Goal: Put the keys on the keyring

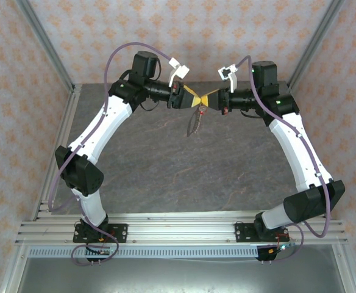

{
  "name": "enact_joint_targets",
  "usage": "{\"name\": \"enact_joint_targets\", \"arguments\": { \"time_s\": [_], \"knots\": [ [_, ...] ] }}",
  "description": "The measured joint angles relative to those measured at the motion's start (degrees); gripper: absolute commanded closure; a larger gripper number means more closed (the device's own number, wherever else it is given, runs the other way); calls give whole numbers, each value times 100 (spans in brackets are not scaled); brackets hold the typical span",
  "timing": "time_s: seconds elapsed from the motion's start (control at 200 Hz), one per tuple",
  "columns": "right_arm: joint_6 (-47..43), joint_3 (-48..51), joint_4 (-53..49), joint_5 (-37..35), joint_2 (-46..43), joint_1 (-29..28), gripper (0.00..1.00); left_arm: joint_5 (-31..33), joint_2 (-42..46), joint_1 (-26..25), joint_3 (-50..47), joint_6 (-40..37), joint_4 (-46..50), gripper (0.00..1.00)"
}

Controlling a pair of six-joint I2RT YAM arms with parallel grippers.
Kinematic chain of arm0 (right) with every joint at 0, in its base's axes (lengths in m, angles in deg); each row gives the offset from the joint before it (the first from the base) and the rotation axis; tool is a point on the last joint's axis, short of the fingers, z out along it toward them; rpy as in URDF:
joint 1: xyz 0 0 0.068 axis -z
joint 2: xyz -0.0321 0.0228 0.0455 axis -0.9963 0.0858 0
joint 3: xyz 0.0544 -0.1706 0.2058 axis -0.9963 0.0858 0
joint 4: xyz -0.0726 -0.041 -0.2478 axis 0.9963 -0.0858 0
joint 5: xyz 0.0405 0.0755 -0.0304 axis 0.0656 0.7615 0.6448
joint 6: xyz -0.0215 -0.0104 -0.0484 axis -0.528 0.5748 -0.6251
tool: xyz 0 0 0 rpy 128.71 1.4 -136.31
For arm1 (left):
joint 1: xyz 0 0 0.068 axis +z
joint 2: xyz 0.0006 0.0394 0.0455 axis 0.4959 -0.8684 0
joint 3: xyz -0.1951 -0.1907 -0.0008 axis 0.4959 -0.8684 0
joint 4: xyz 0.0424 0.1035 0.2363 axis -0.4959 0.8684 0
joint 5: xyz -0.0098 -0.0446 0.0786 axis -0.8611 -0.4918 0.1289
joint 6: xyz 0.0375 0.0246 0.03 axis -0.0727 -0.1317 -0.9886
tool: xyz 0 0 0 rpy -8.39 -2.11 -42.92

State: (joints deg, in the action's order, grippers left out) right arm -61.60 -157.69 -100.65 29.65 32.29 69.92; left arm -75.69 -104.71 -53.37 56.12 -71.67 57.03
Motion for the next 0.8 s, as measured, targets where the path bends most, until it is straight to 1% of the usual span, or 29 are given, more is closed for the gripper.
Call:
{"name": "enact_joint_targets", "arguments": {
  "time_s": [0.085, 0.16, 0.2, 0.295, 0.34, 0.39, 0.525, 0.56, 0.616, 0.646, 0.711, 0.796],
  "knots": [
    [15, 2, 11, 0, 0, 0, 100, -22, -28, -2, 13, 4, 2, 71],
    [17, 17, 44, -7, 0, 15, 100, -50, -66, -11, 55, -2, 2, 78],
    [17, 26, 52, -4, 0, 26, 100, -59, -79, -28, 74, 4, -2, 79],
    [37, 35, 81, -7, 0, 48, 100, -59, -85, -66, 85, 7, -7, 88],
    [39, 35, 83, -4, 0, 59, 100, -57, -87, -76, 94, 26, -13, 92],
    [52, 35, 92, -4, 0, 63, 100, -57, -87, -76, 103, 55, -28, 100],
    [155, 35, 142, -9, 0, 87, 100, 11, -87, -103, 105, 175, -114, 100],
    [201, 35, 170, -15, 0, 101, 94, 59, -87, -114, 87, 254, -199, 100],
    [295, 48, 267, -101, -7, 122, 78, 155, -70, -127, -37, 459, -514, 100],
    [396, 85, 343, -205, -22, 125, 72, 203, -48, -140, -173, 577, -754, 100],
    [557, 256, 564, -391, -92, 125, 65, 415, 46, -190, -564, 903, -1283, 100],
    [859, 573, 933, -612, -306, 175, 60, 680, 136, -251, -1110, 1379, -2004, 100]
  ]
}}
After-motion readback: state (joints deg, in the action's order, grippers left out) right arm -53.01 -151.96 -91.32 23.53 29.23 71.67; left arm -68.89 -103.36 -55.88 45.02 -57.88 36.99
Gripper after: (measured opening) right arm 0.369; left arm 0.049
